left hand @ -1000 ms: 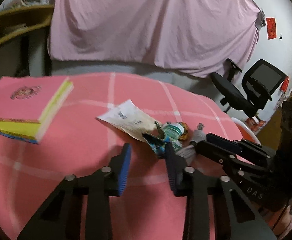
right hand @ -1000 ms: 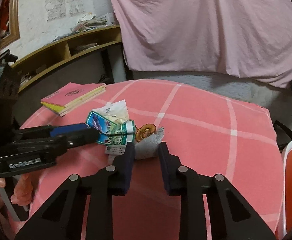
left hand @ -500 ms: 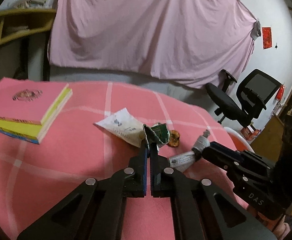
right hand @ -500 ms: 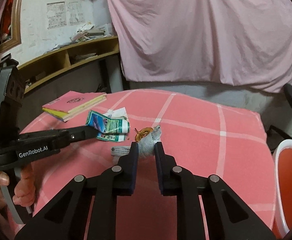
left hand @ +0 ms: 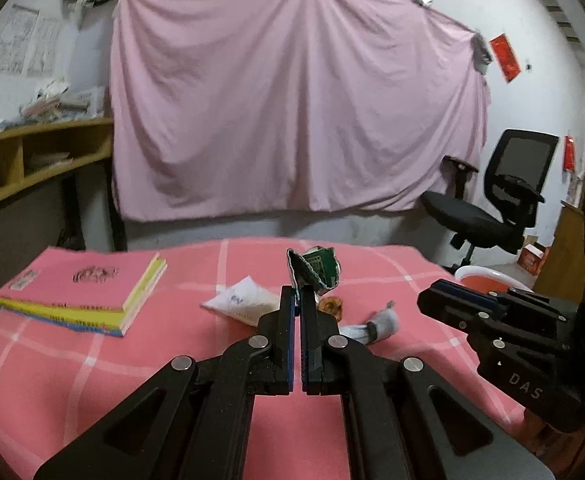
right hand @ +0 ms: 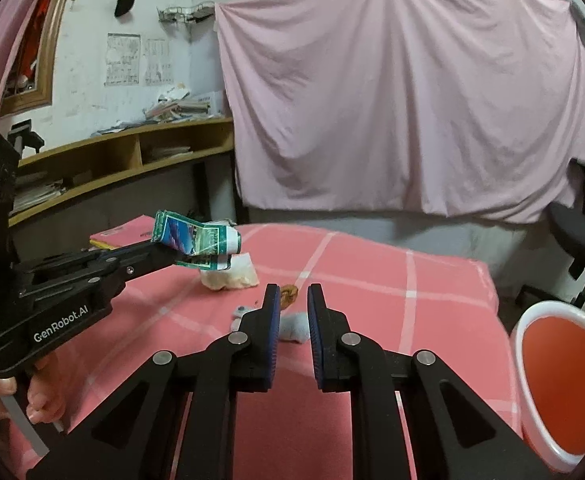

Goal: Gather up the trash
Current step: 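Lift green wrapper and grey scrap and carry them toward the orange bucket, then open both tools over the bucket to drop wrapper and grey scrap, then move both open tools back to the white packet and dried orange slice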

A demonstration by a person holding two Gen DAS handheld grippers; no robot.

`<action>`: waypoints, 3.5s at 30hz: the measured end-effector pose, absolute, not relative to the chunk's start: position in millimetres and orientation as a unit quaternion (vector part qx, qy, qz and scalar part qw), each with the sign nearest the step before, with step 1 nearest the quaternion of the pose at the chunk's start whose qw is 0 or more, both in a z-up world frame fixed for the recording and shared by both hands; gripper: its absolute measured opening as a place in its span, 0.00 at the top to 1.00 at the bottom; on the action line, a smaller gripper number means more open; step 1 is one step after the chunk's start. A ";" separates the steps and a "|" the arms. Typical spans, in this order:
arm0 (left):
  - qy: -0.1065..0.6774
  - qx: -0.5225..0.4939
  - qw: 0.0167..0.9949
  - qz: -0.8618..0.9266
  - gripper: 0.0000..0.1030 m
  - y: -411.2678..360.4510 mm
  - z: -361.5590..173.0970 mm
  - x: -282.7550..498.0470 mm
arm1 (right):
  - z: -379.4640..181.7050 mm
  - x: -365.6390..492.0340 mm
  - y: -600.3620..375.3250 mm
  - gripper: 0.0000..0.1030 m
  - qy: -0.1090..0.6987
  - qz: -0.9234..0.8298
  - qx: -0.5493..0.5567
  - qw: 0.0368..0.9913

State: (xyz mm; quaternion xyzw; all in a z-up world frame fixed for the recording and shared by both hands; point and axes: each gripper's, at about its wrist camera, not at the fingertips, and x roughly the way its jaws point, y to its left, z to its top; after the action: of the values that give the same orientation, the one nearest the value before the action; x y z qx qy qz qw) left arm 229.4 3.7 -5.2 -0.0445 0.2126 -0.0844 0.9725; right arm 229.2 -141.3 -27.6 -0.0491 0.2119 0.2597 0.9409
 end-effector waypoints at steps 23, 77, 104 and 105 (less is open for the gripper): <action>0.286 -0.130 0.947 -0.068 0.99 33.5 -15.2 245.2 | -49.9 258.2 -118.3 0.70 0.315 0.271 -0.072 0.907; 0.189 0.010 0.932 -0.309 0.99 -279.2 58.5 254.8 | -5.4 188.6 -380.1 0.67 0.095 -0.015 0.117 0.988; 0.311 -0.056 0.898 -0.306 0.70 -273.1 40.1 307.3 | -28.3 209.6 -405.1 0.58 0.172 -0.043 0.161 0.971; 0.305 -0.063 0.901 -0.302 0.68 -268.9 41.3 306.7 | -28.5 209.8 -404.6 0.57 0.173 -0.042 0.161 0.971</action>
State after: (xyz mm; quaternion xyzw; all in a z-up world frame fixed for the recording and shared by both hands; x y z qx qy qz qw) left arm 306.7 -268.9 41.3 -0.0634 0.3047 -0.3023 0.9010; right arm 209.8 -404.6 -28.5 0.1613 0.1735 -0.0421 0.9706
